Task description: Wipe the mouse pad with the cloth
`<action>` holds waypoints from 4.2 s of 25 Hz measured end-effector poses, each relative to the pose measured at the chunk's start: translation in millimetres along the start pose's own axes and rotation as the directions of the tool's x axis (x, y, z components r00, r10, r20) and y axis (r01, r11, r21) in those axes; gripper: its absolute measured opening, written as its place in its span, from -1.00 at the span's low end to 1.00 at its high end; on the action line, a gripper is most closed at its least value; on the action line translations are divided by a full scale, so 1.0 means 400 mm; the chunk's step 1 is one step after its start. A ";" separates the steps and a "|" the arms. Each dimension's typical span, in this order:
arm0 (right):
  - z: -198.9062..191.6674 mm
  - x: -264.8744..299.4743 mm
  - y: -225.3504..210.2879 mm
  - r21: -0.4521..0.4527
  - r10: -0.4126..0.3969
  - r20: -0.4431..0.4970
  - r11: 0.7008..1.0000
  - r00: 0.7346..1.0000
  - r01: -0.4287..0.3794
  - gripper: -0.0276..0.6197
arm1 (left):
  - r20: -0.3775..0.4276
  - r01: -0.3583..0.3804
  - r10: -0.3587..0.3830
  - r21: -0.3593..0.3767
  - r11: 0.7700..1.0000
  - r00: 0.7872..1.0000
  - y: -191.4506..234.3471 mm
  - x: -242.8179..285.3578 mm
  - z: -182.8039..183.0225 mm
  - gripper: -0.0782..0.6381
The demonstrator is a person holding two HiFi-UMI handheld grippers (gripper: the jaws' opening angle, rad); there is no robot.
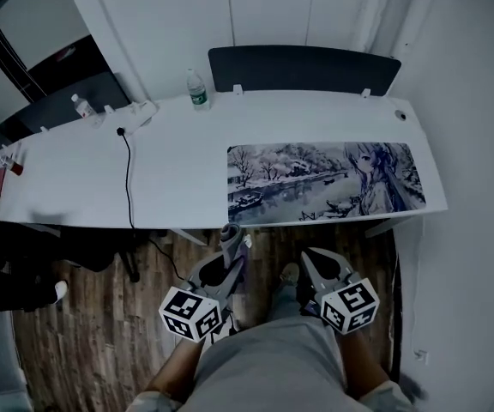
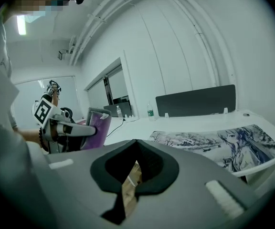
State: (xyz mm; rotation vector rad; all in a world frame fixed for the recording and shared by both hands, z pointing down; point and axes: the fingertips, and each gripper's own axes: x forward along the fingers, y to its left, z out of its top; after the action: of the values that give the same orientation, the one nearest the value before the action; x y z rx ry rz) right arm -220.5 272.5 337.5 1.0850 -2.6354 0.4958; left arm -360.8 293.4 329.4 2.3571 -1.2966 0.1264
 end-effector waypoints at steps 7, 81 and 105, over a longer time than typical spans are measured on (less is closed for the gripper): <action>0.064 0.079 -0.171 -0.003 0.061 -0.043 0.998 0.997 -0.061 -0.89 | -0.035 -0.079 0.077 -0.041 0.996 0.996 0.041 0.178 0.054 -0.46; 0.047 0.524 -0.485 0.121 0.148 -0.259 0.985 0.954 -0.121 -0.89 | -0.660 -0.373 0.202 -0.128 0.919 0.723 0.761 0.674 -0.080 -0.49; -0.001 0.452 -0.509 0.170 0.082 -0.238 0.985 0.968 -0.041 -0.89 | -0.714 -0.337 0.132 -0.153 0.929 0.688 0.734 0.738 -0.116 -0.49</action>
State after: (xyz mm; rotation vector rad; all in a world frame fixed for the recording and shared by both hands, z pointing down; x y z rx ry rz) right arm -199.8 23.1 445.0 0.9210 -2.4517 0.8163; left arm -432.0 -52.7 554.7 1.6210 -1.1170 0.7892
